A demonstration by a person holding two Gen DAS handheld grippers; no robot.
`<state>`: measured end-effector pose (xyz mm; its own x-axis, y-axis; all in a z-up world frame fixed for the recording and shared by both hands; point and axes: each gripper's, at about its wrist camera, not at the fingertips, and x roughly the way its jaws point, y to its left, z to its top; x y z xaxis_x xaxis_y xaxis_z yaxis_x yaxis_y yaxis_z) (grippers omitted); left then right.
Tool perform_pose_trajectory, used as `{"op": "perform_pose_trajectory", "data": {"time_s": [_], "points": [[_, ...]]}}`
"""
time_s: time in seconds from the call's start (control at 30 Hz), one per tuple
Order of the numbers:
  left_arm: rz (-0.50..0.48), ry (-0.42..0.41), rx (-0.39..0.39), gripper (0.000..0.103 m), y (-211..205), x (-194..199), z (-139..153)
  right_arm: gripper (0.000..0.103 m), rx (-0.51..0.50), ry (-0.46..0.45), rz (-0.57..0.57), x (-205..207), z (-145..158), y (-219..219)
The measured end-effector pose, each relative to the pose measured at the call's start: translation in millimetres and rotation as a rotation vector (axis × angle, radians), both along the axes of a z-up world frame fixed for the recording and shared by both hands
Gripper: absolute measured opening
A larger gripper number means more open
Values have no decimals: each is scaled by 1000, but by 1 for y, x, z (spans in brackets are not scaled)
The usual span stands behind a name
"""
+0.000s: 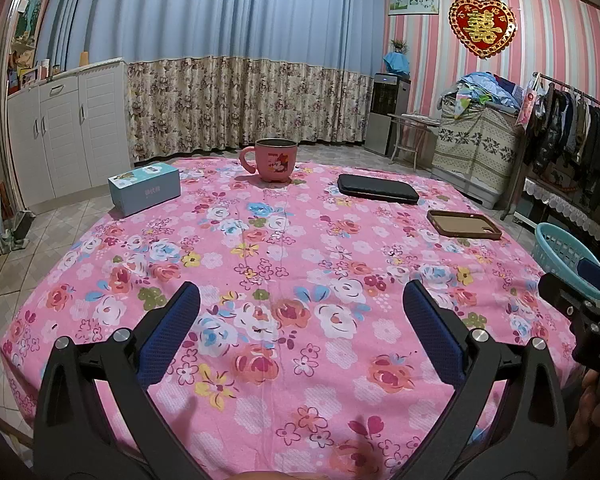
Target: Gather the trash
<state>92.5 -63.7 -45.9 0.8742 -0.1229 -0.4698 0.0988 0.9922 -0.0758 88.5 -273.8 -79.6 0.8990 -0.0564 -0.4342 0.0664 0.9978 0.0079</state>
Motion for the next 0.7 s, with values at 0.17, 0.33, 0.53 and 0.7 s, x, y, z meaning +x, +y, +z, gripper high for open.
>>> {"op": "perform_pose_trajectory", "data": {"time_s": [0.17,0.33,0.53,0.7], "points": [[-1,0,2,98,0,0,-2,98,8,-2,-3,0,0,0],[-2,2,0,98,0,0,-2,98,2,1,-1,0,0,-1],[-2,1,1,98,1,-1,-2,98,2,1,-1,0,0,-1],[0,1,-1,98,1,0,-2,98,2,2,-2,1,0,-1]]}}
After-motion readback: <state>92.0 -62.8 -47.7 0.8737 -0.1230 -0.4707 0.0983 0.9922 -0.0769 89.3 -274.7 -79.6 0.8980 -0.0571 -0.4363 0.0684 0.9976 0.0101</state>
